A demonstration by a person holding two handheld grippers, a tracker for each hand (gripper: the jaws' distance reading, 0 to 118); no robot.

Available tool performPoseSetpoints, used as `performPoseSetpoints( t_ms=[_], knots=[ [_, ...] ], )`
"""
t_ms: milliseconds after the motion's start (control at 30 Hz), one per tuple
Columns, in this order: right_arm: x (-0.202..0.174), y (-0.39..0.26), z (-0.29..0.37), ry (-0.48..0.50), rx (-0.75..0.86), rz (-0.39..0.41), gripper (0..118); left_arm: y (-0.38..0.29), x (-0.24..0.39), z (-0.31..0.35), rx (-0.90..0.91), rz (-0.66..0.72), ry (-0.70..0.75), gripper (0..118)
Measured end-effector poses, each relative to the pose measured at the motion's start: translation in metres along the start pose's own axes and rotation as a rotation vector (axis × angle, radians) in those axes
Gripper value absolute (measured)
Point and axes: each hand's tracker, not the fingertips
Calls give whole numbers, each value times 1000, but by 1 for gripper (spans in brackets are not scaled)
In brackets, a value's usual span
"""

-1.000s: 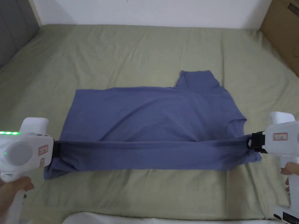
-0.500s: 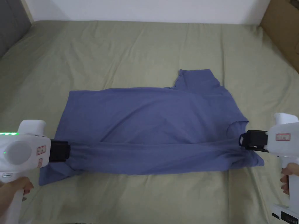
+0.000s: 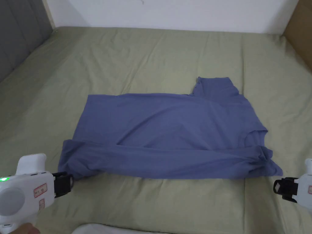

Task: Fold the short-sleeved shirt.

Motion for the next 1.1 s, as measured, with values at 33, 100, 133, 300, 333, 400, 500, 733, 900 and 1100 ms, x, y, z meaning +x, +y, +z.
performPoseSetpoints(
  t_ms=[33, 100, 133, 300, 333, 400, 500, 733, 900, 1100],
  knots=[
    [0, -4, -1, 8, -7, -7, 0, 3, 1, -6, -5, 1, 1, 79],
    [0, -8, -2, 9, -13, -12, 0, 7, 2, -14, -14, -5, 17, 106],
    [-1, -10, -2, 5, -17, -11, 0, 9, 1, -19, -4, -10, 24, 103],
    [10, -10, -9, -6, -29, -20, 0, 14, -6, -60, -62, 4, 22, 57],
    [10, -10, -6, -13, -27, -21, 0, 11, -4, -68, -84, 16, 63, 50],
    [12, -8, -6, -37, -29, -32, 0, 9, 0, -58, -32, -7, 69, 31],
    [19, -2, -6, -16, 5, -62, 25, 14, 5, -50, -6, -8, 58, 5],
    [18, 37, -31, -42, 49, -83, 85, 20, 9, -44, -24, -23, 56, 5],
    [9, 56, -76, -50, -36, -30, 78, 23, 12, -41, -31, -55, 57, 5],
    [2, 53, -76, -65, 8, 65, 14, 27, 12, -40, -41, -58, 53, 5]
  ],
)
